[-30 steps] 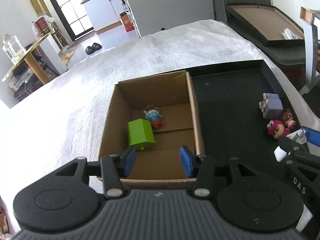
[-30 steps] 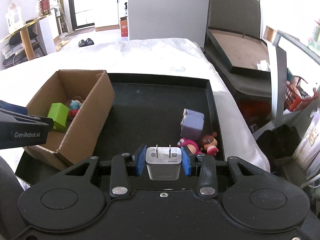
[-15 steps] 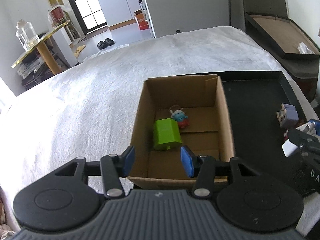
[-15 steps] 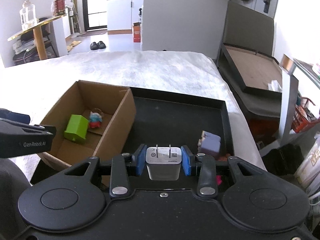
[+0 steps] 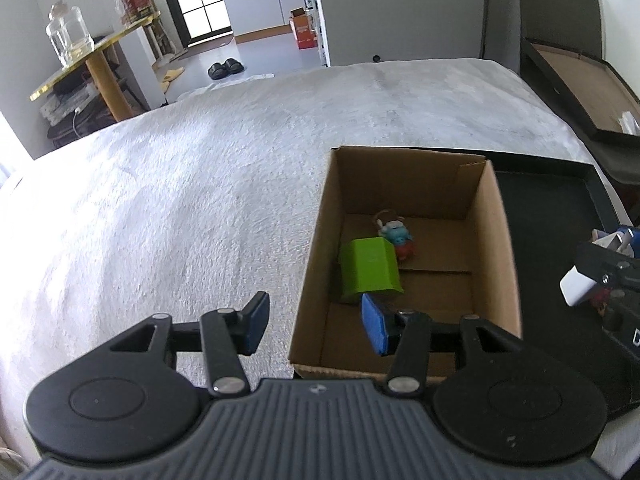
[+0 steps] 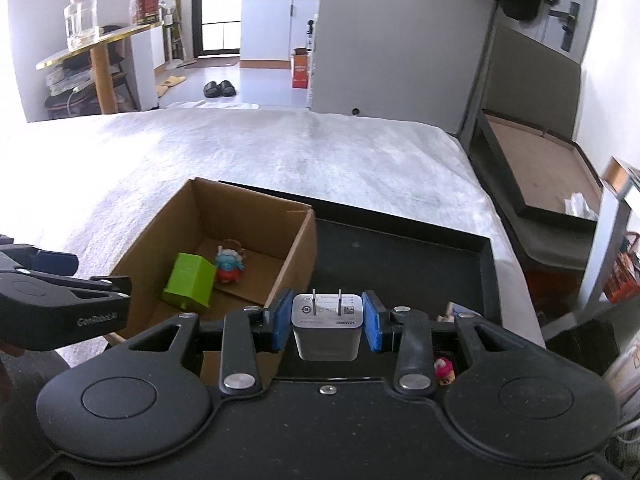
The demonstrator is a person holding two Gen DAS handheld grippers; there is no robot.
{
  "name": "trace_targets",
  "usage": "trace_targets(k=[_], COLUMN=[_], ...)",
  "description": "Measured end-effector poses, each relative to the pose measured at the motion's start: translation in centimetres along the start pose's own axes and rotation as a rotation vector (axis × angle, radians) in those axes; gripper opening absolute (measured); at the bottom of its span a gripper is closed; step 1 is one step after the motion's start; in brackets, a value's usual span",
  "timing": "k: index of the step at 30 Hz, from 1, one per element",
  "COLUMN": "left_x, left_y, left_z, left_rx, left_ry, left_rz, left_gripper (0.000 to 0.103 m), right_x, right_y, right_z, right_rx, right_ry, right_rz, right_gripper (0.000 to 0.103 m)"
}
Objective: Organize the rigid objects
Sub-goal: 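Carry the white charger with the right gripper over the cardboard box, then open the right gripper to drop the charger into the box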
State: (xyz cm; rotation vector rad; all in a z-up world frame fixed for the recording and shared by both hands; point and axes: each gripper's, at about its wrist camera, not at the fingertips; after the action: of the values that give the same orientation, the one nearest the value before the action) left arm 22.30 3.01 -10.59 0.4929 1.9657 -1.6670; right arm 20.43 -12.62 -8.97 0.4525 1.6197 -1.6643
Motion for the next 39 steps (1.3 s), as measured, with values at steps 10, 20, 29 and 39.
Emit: trace_targets(k=[10,20,29,39], left_x=[-0.3,-0.9,-0.9,-0.9], left_y=[2.2,3.9,5.5,6.2], left_z=[-1.8,-2.8,-2.9,-3.0], left_rx=[0.023,0.045,0.075,0.129], left_ry=[-0.052,-0.073,-0.088,-0.115], left_rz=[-0.03,-0.032,-0.048,-0.059], left_gripper=[0.049,0.049,0.031,0.011], right_x=[-2.0,-3.5,-4.6,-5.6], right_y=[1.7,4.1,6.4,7.9], right_z=[-2.4,-3.9,-4.8,-5.4], right_rx=[-0.026,-0.046,-0.049,0.004], right_ry=[-0.072,-0.146,-0.209,-0.248], right_rz=[-0.015,-0.028,-0.03,-0.018], right_gripper=[0.037,0.037,0.037,0.043])
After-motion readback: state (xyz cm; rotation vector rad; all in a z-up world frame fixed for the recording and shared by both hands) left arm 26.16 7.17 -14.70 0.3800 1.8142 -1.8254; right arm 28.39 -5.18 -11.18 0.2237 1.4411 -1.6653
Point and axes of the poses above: each gripper's, at about its wrist camera, not at the fingertips, and y roughly the way its jaws point, z to its right, x to its underside, and after that the axes turned 3 degrees about -y, right-handed
